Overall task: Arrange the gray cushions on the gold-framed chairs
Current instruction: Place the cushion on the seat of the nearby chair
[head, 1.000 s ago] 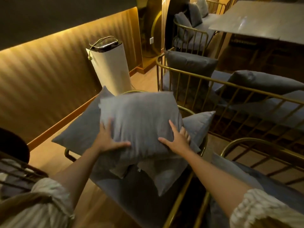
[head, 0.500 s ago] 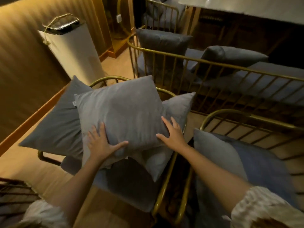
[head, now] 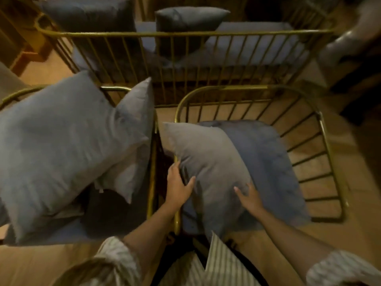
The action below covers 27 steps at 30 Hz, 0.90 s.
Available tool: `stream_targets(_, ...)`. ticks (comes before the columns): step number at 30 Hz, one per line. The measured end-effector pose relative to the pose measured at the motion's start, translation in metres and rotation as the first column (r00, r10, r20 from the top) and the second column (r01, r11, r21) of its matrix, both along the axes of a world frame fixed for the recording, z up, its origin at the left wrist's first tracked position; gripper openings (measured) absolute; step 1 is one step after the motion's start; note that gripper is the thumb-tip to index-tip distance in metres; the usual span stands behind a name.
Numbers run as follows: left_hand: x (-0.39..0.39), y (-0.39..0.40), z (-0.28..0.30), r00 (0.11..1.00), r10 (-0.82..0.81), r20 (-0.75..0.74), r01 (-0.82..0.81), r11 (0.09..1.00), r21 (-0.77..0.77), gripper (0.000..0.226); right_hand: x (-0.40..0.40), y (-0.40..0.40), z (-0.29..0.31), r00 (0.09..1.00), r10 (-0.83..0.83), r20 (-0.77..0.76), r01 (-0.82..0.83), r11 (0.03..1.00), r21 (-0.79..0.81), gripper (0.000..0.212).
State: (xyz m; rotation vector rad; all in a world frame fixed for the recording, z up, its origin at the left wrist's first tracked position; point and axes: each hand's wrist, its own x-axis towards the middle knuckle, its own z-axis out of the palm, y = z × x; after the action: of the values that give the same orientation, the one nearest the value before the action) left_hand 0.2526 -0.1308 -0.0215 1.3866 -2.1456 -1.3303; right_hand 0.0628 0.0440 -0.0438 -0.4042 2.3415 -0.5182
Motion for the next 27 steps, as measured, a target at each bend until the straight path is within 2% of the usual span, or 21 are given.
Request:
stream_targets(3,-0.038,0.01,-0.01,0.996,0.064,0.068,-0.067,0.997,0.04,0.093,-0.017,0.013,-0.013,0.99,-0.125,0.072,0.128,0.991,-0.041,0.062)
stream_targets(6,-0.071,0.019,-0.021,0.971,0.199,0.134,-0.201,0.98,0.002,0.106,-0.046,0.011,-0.045,0.969,-0.183,0.166,0.188,0.982,-0.017,0.075)
stream_targets(9,-0.092,0.029,-0.029,0.927,0.332,0.174,-0.331,0.943,-0.038,0.117,-0.078,-0.002,-0.074,0.967,-0.148,0.206,0.146,0.989,0.024,0.079)
stream_targets(12,-0.1,0.029,-0.039,0.875,0.441,0.199,-0.429,0.898,-0.102,0.118,-0.109,-0.016,-0.091,0.97,-0.096,0.225,0.098,0.995,0.003,0.082)
stream_targets(14,-0.1,0.027,-0.049,0.872,0.453,0.187,-0.424,0.889,-0.172,0.114,-0.128,-0.019,-0.111,0.969,-0.07,0.239,0.077,0.997,-0.022,0.085)
stream_targets(17,-0.098,0.024,-0.06,0.869,0.461,0.179,-0.418,0.879,-0.23,0.11,-0.149,-0.019,-0.143,0.957,-0.077,0.28,0.082,0.997,-0.008,0.078)
stream_targets(18,-0.099,0.024,-0.063,0.869,0.46,0.18,-0.418,0.879,-0.23,0.109,-0.156,-0.018,-0.156,0.941,-0.091,0.327,0.103,0.994,-0.021,0.085)
stream_targets(21,-0.099,0.02,-0.07,0.868,0.462,0.182,-0.421,0.879,-0.224,0.109,-0.168,-0.022,-0.181,0.877,-0.163,0.451,0.21,0.976,-0.056,0.127)
stream_targets(22,-0.098,0.02,-0.07,0.87,0.46,0.175,-0.421,0.88,-0.222,0.109,-0.17,-0.024,-0.189,0.848,-0.2,0.491,0.261,0.963,-0.059,0.132)
stream_targets(24,-0.099,0.02,-0.07,0.872,0.462,0.161,-0.422,0.877,-0.228,0.108,-0.173,-0.026,-0.197,0.787,-0.251,0.564,0.339,0.939,-0.056,0.126)
stream_targets(27,-0.101,0.02,-0.064,0.869,0.476,0.135,-0.441,0.87,-0.221,0.107,-0.174,-0.024,-0.198,0.719,-0.268,0.641,0.409,0.909,-0.078,0.128)
